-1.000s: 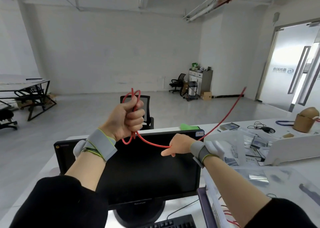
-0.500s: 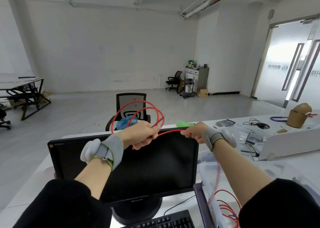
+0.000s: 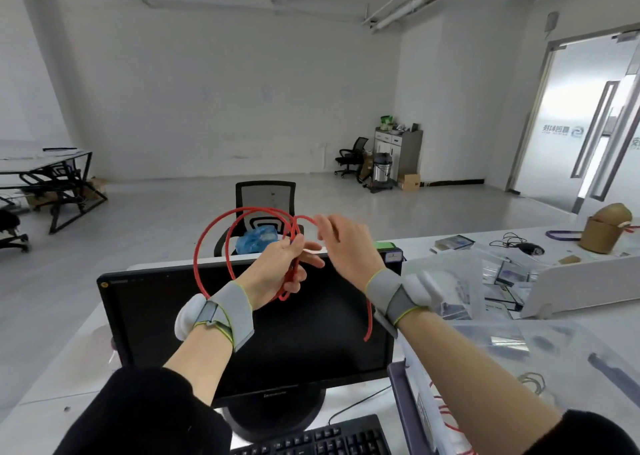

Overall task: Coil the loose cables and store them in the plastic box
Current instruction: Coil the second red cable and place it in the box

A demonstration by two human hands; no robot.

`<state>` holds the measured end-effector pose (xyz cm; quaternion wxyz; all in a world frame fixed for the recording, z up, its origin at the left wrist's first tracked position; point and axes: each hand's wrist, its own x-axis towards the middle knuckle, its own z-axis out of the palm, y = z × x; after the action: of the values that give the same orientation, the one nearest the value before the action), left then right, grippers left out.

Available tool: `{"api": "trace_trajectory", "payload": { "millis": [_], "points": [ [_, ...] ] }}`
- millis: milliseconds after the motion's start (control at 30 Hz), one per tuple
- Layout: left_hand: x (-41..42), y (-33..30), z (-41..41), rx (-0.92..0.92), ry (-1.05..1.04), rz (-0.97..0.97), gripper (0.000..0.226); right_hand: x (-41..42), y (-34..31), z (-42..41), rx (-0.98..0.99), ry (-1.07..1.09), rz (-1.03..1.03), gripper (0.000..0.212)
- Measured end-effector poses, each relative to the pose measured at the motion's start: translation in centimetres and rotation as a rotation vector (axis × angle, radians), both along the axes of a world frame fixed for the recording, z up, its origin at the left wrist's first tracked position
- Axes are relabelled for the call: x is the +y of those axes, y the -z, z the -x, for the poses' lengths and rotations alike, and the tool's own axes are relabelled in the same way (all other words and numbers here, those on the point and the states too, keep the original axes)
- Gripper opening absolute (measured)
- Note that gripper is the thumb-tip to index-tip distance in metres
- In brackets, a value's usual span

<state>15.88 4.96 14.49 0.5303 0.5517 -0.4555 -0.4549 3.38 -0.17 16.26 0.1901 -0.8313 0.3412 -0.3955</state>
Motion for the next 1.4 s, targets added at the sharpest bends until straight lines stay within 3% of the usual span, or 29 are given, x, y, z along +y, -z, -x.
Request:
{"api": "trace_trajectory", "payload": {
  "millis": [67, 133, 267, 333, 433, 533, 667, 733, 833, 933, 1033, 1233, 1400],
  "points": [
    [-0.2, -0.3, 0.0, 0.104, -0.042, 0.089, 0.036, 0.4, 1.1, -0.6, 0.008, -0.047, 0.138, 0.033],
    [-0.2, -0.6, -0.3, 0.203, -0.061, 0.172, 0.034, 0.8, 2.0, -1.2, -0.111, -0.006, 0.341, 0.031],
    [0.1, -0.8, -0.4, 0.302, -0.086, 0.231, 0.036, 1.2, 3.5, -1.7, -0.166, 0.002, 0.471, 0.038],
    [-0.1, -0.9, -0.4, 0.406, -0.131, 0.248, 0.037, 1.4, 4.2, -2.0, -0.104, -0.02, 0.47, 0.048],
    [-0.8, -1.5, -1.0, 0.655, -0.173, 0.315, 0.043, 1.2, 5.6, -2.2, 0.001, 0.049, 0.682, 0.06],
    [-0.8, -1.9, -2.3, 0.779, -0.23, 0.426, 0.044, -0.5, 7.3, -1.4, 0.074, 0.074, 0.837, 0.046],
    [-0.6, -1.5, -3.0, 0.836, -0.296, 0.466, 0.043, -1.7, 8.3, -0.3, 0.217, 0.194, 0.822, 0.035],
    [-0.5, -1.1, -3.1, 0.89, -0.314, 0.456, 0.044, -1.2, 8.1, -0.4, 0.269, 0.216, 0.664, 0.037],
    [-0.5, -0.8, -2.9, 0.874, -0.315, 0.439, 0.045, 0.4, 7.0, -0.4, 0.192, 0.082, 0.001, 0.036],
    [-0.4, -0.7, -2.7, 0.838, -0.312, 0.42, 0.045, 1.5, 6.8, -0.8, -0.242, -0.182, -0.759, 0.037],
    [-0.2, -0.6, -1.9, 0.776, -0.285, 0.387, 0.047, 2.0, 7.1, -1.3, -0.677, -0.335, -1.229, 0.028],
    [0.5, -0.7, -0.8, 0.753, -0.026, 0.353, 0.063, 1.6, 6.8, -2.9, -0.822, -0.381, -1.586, 0.07],
    [0.9, -0.8, -0.7, 0.701, 0.054, 0.259, 0.061, 0.5, 6.4, -2.9, -1.089, -0.41, -1.629, 0.08]
  ]
}}
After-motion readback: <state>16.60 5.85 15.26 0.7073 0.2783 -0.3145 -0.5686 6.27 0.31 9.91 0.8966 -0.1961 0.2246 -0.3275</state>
